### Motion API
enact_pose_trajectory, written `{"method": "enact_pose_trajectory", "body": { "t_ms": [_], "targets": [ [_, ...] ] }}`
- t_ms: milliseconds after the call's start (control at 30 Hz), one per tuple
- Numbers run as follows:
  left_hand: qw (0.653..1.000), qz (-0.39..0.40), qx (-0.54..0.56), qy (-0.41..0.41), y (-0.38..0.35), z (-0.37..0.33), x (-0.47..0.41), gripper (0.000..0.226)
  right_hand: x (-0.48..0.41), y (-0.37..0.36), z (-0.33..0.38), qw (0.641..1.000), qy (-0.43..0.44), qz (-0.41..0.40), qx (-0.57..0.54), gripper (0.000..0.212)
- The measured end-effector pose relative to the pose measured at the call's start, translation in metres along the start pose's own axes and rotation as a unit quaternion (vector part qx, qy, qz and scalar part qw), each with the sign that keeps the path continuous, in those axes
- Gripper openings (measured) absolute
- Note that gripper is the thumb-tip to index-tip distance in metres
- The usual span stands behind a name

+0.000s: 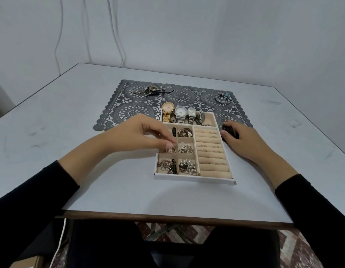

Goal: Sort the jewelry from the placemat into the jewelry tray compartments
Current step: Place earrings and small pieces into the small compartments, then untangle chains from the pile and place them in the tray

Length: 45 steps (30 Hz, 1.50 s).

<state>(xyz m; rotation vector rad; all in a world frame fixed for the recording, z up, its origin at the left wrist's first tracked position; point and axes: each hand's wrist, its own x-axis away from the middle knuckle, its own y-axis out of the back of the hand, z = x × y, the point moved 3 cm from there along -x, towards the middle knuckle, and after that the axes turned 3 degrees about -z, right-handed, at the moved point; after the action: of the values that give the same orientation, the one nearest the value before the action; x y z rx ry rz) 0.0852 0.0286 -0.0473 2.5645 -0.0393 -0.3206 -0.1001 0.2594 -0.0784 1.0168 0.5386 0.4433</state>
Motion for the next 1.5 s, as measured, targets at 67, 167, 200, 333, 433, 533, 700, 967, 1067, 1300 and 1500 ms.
{"method": "enact_pose_trajectory", "body": {
  "t_ms": [67, 167, 200, 333, 433, 533, 700, 967, 1067, 1300, 1500],
  "targets": [
    [0.997, -0.069, 0.014, 0.016, 0.005, 0.006, -0.006, 0.02, -0.004, 0.001, 0.0, 1.0, 0.002, -0.019, -0.009, 0.035],
    [0.982, -0.18, 0.013, 0.049, 0.012, 0.021, -0.015, 0.014, -0.012, 0.0, -0.001, 0.999, 0.01, -0.039, -0.021, 0.031],
    [0.975, -0.211, 0.013, 0.069, 0.014, 0.027, -0.018, 0.015, -0.015, -0.001, -0.001, 0.999, 0.012, -0.044, -0.022, 0.031],
    [0.949, -0.239, -0.179, 0.104, 0.035, 0.054, -0.033, 0.023, -0.031, -0.005, -0.002, 0.998, 0.027, -0.053, -0.034, 0.03],
    [0.923, -0.205, -0.294, 0.138, 0.048, 0.075, -0.046, 0.035, -0.046, -0.009, -0.001, 0.997, 0.047, -0.046, -0.036, 0.03],
    [0.909, -0.179, -0.331, 0.18, 0.057, 0.092, -0.057, 0.049, -0.064, -0.013, 0.003, 0.995, 0.068, -0.037, -0.067, 0.032],
    [0.894, -0.166, -0.358, 0.214, 0.074, 0.109, -0.071, 0.064, -0.104, -0.025, 0.005, 0.992, 0.103, 0.015, -0.072, 0.035],
    [0.894, -0.136, -0.364, 0.224, 0.095, 0.128, -0.089, 0.068, -0.154, -0.039, 0.012, 0.985, 0.144, 0.063, -0.074, 0.036],
    [0.894, -0.116, -0.365, 0.231, 0.105, 0.134, -0.095, 0.065, -0.172, -0.046, 0.019, 0.983, 0.156, 0.075, -0.065, 0.037],
    [0.903, -0.048, -0.37, 0.214, 0.117, 0.149, -0.106, 0.062, -0.21, -0.066, 0.043, 0.974, 0.186, 0.117, -0.065, 0.04],
    [0.923, -0.042, -0.334, 0.184, 0.132, 0.156, -0.109, 0.055, -0.24, -0.081, 0.066, 0.964, 0.213, 0.117, -0.106, 0.037]
  ]
}}
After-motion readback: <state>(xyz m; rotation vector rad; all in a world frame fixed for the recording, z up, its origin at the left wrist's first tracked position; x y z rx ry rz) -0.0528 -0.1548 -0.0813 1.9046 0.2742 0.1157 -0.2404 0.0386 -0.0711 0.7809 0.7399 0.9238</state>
